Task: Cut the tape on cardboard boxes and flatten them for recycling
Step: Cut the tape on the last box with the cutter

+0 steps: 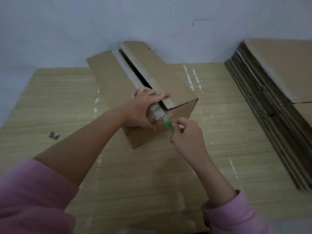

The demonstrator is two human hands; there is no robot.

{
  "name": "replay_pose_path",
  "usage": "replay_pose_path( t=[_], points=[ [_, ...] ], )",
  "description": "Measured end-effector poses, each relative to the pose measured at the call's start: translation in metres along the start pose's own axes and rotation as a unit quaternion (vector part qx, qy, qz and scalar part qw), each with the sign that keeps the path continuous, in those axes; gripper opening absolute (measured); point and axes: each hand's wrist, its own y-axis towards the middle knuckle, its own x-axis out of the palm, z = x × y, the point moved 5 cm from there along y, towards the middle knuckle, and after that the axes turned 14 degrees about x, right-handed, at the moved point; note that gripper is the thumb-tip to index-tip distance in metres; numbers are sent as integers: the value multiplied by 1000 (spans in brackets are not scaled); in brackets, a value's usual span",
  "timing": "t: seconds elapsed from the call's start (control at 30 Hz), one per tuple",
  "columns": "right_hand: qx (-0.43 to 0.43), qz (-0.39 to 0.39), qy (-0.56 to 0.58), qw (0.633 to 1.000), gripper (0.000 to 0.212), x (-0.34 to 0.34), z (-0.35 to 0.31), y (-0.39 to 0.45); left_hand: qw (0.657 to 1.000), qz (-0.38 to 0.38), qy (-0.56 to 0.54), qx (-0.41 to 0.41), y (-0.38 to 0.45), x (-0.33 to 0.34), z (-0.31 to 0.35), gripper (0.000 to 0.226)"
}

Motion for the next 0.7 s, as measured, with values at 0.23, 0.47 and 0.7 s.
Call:
replay_pose_path(
  t=[0.23, 0.47, 0.7],
  points=[
    [83, -72, 72, 991, 21, -17, 17, -9, 1000, -20, 4, -5, -2, 1, 3, 108],
    [109, -283, 278, 912, 37, -37, 8, -27, 997, 55, -10, -61, -10, -1, 13, 116],
    [66, -165, 350, 920, 15, -37, 2, -17, 965, 221, -116, -76, -32, -4, 38, 68]
  ],
)
